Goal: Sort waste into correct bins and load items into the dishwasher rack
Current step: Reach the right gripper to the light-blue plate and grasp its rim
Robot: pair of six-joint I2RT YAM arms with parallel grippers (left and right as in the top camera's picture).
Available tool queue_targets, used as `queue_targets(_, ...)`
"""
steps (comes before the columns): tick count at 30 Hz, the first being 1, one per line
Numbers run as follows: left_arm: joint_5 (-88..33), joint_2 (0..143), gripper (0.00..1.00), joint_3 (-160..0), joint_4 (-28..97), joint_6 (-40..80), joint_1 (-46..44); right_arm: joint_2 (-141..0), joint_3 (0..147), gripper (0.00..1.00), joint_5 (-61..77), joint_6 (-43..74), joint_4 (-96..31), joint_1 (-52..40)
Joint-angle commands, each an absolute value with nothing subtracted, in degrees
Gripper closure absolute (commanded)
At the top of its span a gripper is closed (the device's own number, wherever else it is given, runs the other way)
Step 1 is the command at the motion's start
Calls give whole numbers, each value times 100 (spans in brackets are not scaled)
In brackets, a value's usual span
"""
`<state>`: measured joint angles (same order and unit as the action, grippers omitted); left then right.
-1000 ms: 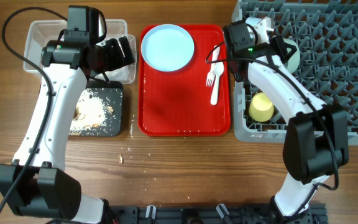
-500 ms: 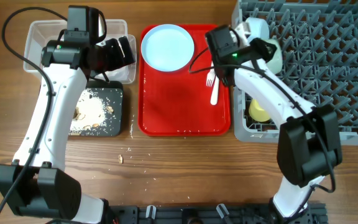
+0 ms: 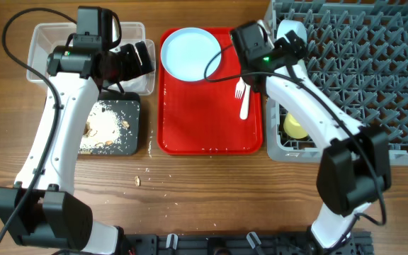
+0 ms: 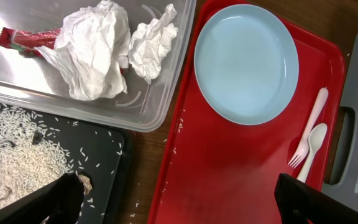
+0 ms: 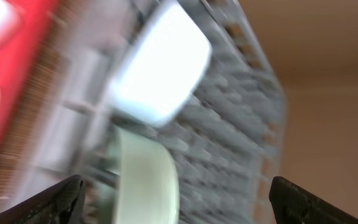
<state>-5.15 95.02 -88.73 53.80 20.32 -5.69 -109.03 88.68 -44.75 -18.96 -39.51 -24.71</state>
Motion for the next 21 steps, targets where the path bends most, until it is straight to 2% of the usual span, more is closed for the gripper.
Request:
queue_targets(1, -443, 9557, 0, -8927, 5365, 2018, -539, -10438, 9124, 1, -1413, -1446, -3815, -2517)
queue_targets(5, -440, 9557, 0, -8927, 5365, 2018, -539, -10477, 9115, 2, 1253, -714, -3597, -2517)
queue_targets(7, -440, 9557, 0, -8927, 5365, 2018, -539, -10565, 9043, 11, 1699, 333, -3205, -2517)
queue_targets(10, -440, 9557, 0, -8927, 5365, 2018, -539, -10777, 8803, 17, 1253, 1973, -2486, -2517)
queue_targets(13, -443, 9557, 0, -8927, 5365, 2018, -539, -11266, 8726, 29, 178, 3450, -2088, -2517)
queue_targets(17, -440, 9557, 0, -8927, 5365, 2018, -539, -11924, 8731, 42, 137, 4150, -1623, -2523)
queue_targets(21, -440, 9557, 0, -8927, 5365, 2018, -539, -12350, 8750, 48, 283, 4368, -1640, -2534)
